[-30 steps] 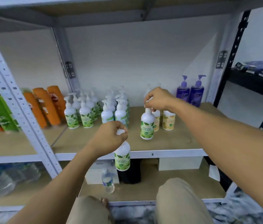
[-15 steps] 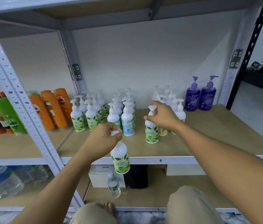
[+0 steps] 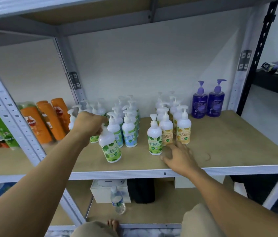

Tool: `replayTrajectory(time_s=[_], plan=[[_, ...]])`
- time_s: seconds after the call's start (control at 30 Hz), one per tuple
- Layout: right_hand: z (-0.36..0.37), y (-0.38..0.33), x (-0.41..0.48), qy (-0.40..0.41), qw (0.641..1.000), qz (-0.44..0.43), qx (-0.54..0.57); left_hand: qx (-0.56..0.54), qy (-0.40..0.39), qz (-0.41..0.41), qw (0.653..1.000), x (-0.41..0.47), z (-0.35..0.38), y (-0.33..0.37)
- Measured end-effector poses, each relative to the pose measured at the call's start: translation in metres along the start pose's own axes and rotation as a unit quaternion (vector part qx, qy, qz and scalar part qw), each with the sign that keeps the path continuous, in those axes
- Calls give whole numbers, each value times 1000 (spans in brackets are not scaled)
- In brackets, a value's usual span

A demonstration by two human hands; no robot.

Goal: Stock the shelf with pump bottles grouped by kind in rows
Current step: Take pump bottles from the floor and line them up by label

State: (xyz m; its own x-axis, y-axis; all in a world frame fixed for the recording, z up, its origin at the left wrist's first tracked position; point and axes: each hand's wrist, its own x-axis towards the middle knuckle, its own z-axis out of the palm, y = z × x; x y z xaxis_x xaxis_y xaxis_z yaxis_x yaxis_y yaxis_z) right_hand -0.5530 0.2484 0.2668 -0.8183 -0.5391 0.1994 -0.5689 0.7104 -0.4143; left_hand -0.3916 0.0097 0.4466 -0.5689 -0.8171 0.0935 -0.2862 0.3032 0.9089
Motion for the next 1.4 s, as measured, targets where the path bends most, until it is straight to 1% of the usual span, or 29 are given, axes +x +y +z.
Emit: replayTrajectory(time_s=[0.2, 0.4, 0.47, 0.57, 0.67, 0.73, 0.8, 0.9, 1.0, 1.23, 1.33, 1.4], plan=[[4, 4, 0, 17, 1000, -8, -10, -1, 5, -27, 1000, 17, 20, -14], [4, 5, 3, 15, 1000, -4, -1, -57, 9, 9, 998, 15, 30, -38], [3, 3, 4, 9, 1000, 4, 8, -88, 32, 31, 995, 4, 37, -52], [2, -6, 6, 1, 999, 28, 16, -110, 94, 60, 988, -13, 48, -78], [7, -15, 9, 22, 998, 51, 20, -94, 129, 69, 985, -22, 60, -114], [12, -19, 10, 44, 997, 64, 20, -54, 119, 52, 990, -20, 62, -137], [16, -20, 9, 63, 996, 70, 5, -11, 91, 20, 996, -14, 61, -149], [21, -21, 11, 72, 995, 72, -8, 11, 36, 22, 999, -5, 60, -157], [24, -24, 12, 71, 994, 85, 2, 1, 15, 24, 1000, -2, 60, -159], [27, -38, 10, 79, 990, 110, 45, -5, 0, 43, 999, 0, 58, -164], [25, -49, 0, 98, 986, 127, 53, -15, -3, 43, 999, 0, 55, -166], [22, -59, -7, 113, 984, 121, 71, -20, -4, 43, 999, 0, 54, -168]])
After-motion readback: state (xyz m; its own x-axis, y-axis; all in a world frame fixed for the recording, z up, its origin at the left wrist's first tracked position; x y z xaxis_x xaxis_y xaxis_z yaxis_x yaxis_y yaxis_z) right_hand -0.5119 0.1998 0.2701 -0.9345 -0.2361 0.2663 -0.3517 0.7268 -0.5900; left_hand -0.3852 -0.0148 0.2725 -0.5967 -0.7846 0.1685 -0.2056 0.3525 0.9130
